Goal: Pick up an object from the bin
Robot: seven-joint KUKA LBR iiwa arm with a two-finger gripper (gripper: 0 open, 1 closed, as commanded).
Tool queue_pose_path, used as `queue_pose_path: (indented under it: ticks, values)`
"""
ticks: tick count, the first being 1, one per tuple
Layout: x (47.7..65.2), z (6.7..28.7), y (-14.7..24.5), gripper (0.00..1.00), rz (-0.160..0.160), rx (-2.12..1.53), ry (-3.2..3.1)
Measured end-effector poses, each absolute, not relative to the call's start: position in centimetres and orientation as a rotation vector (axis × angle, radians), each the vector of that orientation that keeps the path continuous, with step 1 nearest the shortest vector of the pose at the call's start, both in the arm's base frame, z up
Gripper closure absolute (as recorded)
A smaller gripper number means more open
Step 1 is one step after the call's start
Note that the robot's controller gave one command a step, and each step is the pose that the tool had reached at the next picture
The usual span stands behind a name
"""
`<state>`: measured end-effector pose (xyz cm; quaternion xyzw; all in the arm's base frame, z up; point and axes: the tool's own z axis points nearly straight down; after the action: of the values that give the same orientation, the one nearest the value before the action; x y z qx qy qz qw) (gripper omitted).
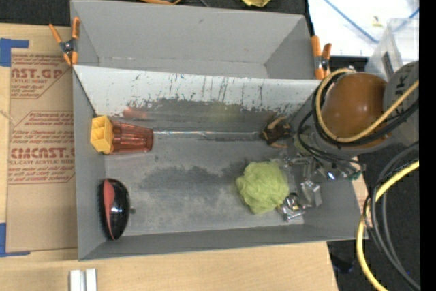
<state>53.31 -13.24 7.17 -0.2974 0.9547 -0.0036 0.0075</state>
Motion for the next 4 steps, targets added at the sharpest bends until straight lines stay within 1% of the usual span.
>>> queue_pose_path:
  ticks: [1,2,3,4]
  values:
    - [57.1,17.0,-10.5,0.0,-0.015,-0.916,2.979]
    - [56.8,16.5,-10.5,0.0,-0.007,-0.918,2.988]
    - [51.1,12.1,-8.6,0.0,-0.003,-1.011,2.959]
    - [51.9,11.9,-8.6,0.0,-0.01,-1.029,2.946]
